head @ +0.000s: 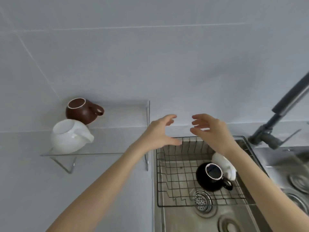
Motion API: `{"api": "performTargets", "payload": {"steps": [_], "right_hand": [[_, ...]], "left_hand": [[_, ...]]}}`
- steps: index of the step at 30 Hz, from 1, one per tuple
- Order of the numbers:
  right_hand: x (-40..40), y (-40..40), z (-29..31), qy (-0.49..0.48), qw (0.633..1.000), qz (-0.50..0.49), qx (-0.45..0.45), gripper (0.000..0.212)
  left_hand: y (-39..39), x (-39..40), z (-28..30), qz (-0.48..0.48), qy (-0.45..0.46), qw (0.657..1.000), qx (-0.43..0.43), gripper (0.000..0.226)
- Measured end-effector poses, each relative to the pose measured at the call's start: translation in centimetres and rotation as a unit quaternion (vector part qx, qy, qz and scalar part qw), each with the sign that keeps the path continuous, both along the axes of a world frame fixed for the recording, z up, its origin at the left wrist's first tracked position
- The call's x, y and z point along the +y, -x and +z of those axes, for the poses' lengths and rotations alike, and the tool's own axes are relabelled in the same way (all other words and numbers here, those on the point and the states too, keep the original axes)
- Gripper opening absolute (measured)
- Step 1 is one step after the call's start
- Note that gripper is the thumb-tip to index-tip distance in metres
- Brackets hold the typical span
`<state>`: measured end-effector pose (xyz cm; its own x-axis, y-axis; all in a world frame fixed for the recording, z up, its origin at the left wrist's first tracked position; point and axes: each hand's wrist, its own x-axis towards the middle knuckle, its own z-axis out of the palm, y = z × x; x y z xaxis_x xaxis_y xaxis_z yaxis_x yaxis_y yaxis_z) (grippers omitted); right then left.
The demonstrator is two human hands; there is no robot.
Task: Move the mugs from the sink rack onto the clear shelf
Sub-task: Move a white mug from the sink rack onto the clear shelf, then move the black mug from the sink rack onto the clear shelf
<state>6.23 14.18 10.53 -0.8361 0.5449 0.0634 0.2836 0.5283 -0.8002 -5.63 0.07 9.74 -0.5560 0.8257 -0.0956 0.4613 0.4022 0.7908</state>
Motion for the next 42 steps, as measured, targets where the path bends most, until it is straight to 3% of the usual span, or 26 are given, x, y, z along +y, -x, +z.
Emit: {"api": "performTargets", "payload": {"steps": [7,15,20,29,35,42], "right_hand": [[4.9,-7.9,-6.7,0.026,0.992,-0.087,-0.093,0.035],[6.3,-11.2,-13.9,0.048,0.967,-0.088,-0.232,0.039],[5.8,-11.3,-16.3,0.035,0.963,-0.11,-0.243,0.04],[6.3,-9.9,-16.5,-0.012,0.944,-0.142,-0.298,0.027],[5.8,-9.1,-15.4,-0.011,0.954,-0.136,-0.266,0.017],[5.6,-5.6,-9.1,-0.075,0.977,-0.087,-0.18,0.016]], "left_hand": [[-5.0,5.9,-8.5,-0.077,0.077,0.991,-0.072,0.087],[-7.9,8.8,-14.2,-0.128,0.139,0.981,-0.039,0.089],[-8.6,8.9,-16.2,-0.114,0.129,0.984,-0.045,0.093],[-9.8,10.0,-17.1,-0.014,0.062,0.994,-0.087,0.085],[-8.8,9.4,-16.0,0.01,0.067,0.994,-0.085,0.091],[-5.3,8.0,-9.1,0.029,0.025,0.999,-0.015,0.086]]}}
